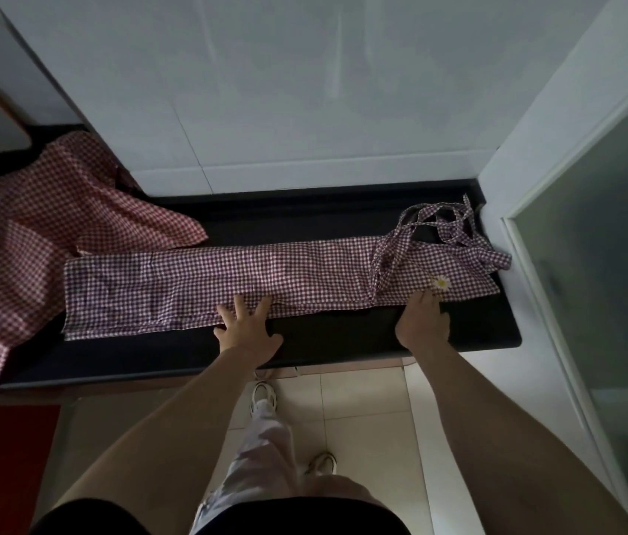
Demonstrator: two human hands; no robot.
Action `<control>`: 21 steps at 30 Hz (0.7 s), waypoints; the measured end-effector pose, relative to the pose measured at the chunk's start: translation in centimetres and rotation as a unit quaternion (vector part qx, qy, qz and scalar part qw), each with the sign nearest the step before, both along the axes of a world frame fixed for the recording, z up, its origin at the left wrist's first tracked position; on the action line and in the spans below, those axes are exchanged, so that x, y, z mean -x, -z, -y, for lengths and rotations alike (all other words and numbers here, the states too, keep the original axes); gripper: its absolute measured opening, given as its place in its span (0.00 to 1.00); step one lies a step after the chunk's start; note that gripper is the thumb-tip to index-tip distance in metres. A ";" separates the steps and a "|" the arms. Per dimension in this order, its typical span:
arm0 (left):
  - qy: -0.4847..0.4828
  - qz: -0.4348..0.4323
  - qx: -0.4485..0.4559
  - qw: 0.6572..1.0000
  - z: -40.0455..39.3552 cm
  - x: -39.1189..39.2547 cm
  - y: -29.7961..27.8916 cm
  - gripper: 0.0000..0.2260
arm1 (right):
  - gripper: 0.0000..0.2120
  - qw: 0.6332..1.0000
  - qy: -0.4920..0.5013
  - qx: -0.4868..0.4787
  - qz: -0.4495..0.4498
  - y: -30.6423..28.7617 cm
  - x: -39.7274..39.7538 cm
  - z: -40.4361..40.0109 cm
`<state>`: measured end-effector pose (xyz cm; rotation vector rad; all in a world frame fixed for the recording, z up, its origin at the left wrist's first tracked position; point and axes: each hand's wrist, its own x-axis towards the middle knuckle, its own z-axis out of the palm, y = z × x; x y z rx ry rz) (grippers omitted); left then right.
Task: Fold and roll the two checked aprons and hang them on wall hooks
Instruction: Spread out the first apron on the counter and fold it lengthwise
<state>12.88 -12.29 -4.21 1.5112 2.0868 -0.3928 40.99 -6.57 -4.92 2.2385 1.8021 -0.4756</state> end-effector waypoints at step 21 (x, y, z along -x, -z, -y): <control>-0.737 0.496 -0.133 0.439 1.9 7.6 -1.1 0.17 | 0.05 0.631 0.557 -0.077 -0.534 -3.4 8.7 -1.4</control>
